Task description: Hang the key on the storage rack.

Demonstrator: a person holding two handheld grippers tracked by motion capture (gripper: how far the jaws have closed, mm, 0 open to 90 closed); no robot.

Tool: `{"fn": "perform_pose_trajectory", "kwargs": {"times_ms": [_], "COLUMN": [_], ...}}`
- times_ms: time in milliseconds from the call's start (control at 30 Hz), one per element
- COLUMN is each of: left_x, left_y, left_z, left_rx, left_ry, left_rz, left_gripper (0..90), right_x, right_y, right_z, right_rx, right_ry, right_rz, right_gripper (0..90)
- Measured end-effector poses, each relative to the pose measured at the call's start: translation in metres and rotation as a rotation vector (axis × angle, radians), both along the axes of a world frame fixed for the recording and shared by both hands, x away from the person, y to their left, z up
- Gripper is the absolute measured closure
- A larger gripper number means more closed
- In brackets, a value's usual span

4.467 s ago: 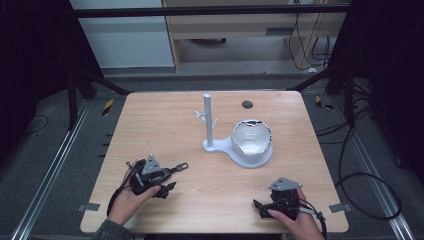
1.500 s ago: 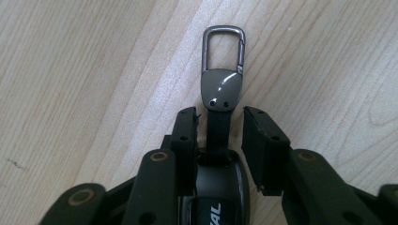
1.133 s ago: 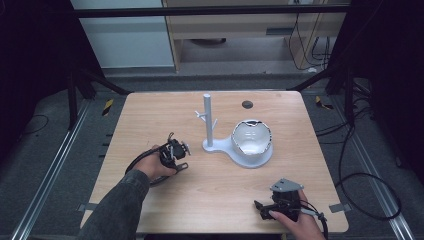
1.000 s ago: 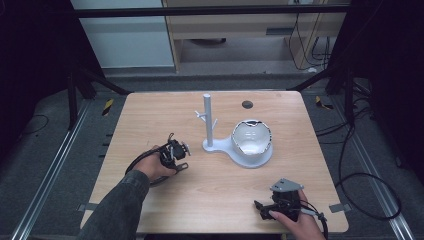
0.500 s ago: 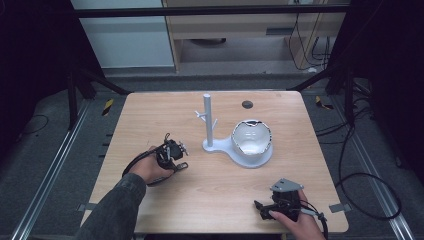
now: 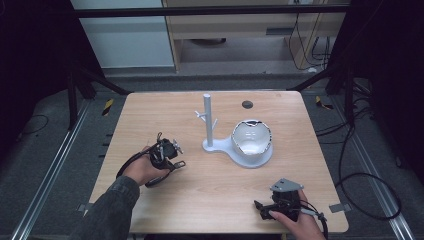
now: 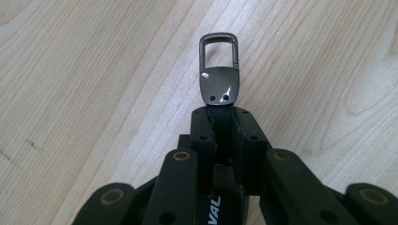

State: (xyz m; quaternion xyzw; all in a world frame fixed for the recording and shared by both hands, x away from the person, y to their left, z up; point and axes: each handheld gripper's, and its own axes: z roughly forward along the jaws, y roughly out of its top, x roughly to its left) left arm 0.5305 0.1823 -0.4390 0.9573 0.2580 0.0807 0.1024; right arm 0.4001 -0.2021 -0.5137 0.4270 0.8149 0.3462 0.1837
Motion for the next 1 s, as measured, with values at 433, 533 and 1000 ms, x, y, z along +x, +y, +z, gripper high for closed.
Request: {"fn": "perform_pose_trajectory", "kwargs": {"times_ms": [433, 533, 1000], "left_x": [-0.017, -0.025, -0.044], "left_y": [0.015, 0.021, 0.045], "left_z": [0.014, 0.022, 0.037], "left_rx": [-0.052, -0.077, -0.152], "left_ry": [-0.057, -0.086, -0.13], "left_rz": [0.003, 0.001, 0.038], "left_gripper": [79.7, 79.8, 79.8], "right_x": [0.0, 0.0, 0.0], "right_y": [0.0, 0.0, 0.0], "right_z": [0.0, 0.0, 0.0], "right_rx": [0.0, 0.0, 0.0], "right_ry": [0.0, 0.0, 0.0], "right_rz": [-0.001, -0.001, -0.001], "right_gripper": [0.4, 0.4, 0.4]}}
